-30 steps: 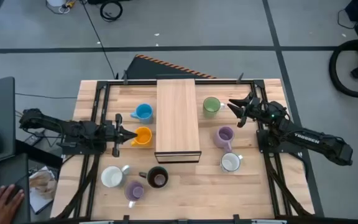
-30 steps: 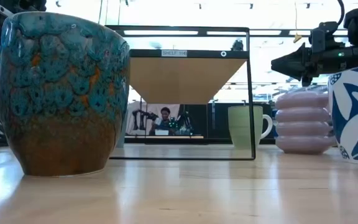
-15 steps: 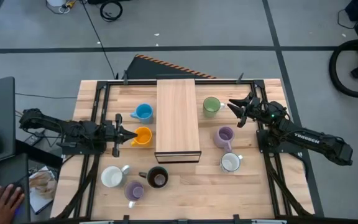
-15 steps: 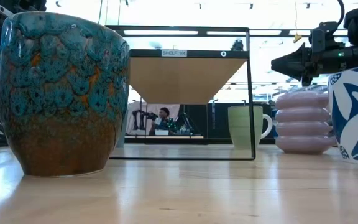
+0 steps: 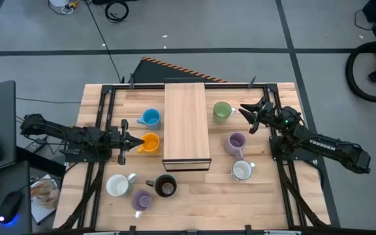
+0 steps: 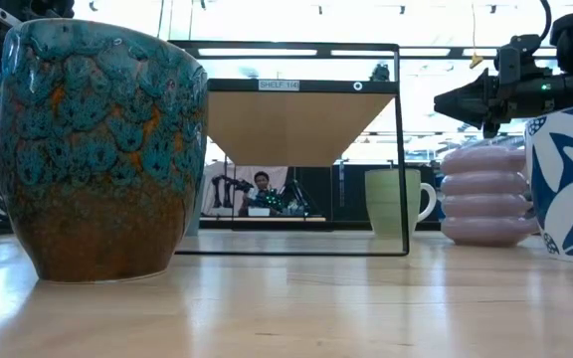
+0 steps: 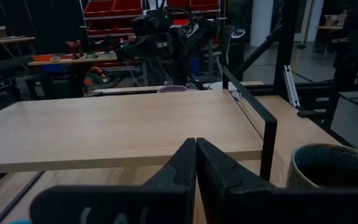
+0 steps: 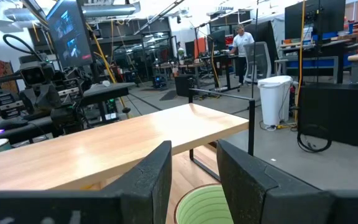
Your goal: Place coffee mugs
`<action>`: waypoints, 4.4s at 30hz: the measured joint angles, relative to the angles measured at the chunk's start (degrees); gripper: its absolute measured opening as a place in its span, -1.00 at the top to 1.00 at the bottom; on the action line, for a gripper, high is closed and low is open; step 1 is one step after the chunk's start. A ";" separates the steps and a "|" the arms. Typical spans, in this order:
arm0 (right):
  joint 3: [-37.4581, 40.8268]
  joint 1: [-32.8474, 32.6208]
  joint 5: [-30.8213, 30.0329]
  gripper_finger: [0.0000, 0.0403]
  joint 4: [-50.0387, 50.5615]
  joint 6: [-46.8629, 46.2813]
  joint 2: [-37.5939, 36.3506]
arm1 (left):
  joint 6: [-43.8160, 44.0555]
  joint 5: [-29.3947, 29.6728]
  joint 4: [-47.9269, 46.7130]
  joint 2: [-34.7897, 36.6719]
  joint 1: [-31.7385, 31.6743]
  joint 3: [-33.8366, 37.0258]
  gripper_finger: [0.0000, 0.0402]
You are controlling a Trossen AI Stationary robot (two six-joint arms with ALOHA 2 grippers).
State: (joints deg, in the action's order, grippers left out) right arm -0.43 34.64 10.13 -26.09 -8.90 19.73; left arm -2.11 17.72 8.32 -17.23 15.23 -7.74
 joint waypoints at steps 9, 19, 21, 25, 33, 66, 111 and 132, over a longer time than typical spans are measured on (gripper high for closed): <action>0.00 0.00 0.00 0.33 0.00 0.00 0.00 | 0.00 0.00 0.00 0.00 -0.01 -0.01 0.91; 0.00 0.02 0.00 0.33 0.00 0.01 0.00 | 0.00 0.01 0.00 0.00 0.01 0.00 0.91; 0.00 0.00 0.00 0.33 0.00 0.00 0.00 | 0.00 0.01 0.00 0.00 0.01 0.01 0.91; 0.00 0.00 0.00 0.33 0.00 -0.01 0.00 | 0.00 0.02 0.00 0.00 0.00 -0.01 0.91; 0.00 0.02 0.00 0.33 0.00 0.00 0.01 | 0.00 0.01 0.00 0.00 0.00 -0.01 0.91; -18.27 0.00 1.92 0.33 22.51 -2.54 13.85 | -0.05 2.11 21.70 0.00 -0.08 -0.01 0.91; -65.96 -19.87 -21.24 0.12 77.15 32.99 66.48 | -4.42 8.32 24.34 -1.18 -0.05 -0.01 0.91; -71.56 -16.33 -20.35 0.32 83.82 33.08 78.45 | -4.59 8.32 23.93 -1.18 -0.05 -0.01 0.91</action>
State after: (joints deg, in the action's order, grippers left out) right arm -71.99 18.30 -10.22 57.74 24.18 98.18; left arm -6.70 26.04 32.25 -18.41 15.18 -7.75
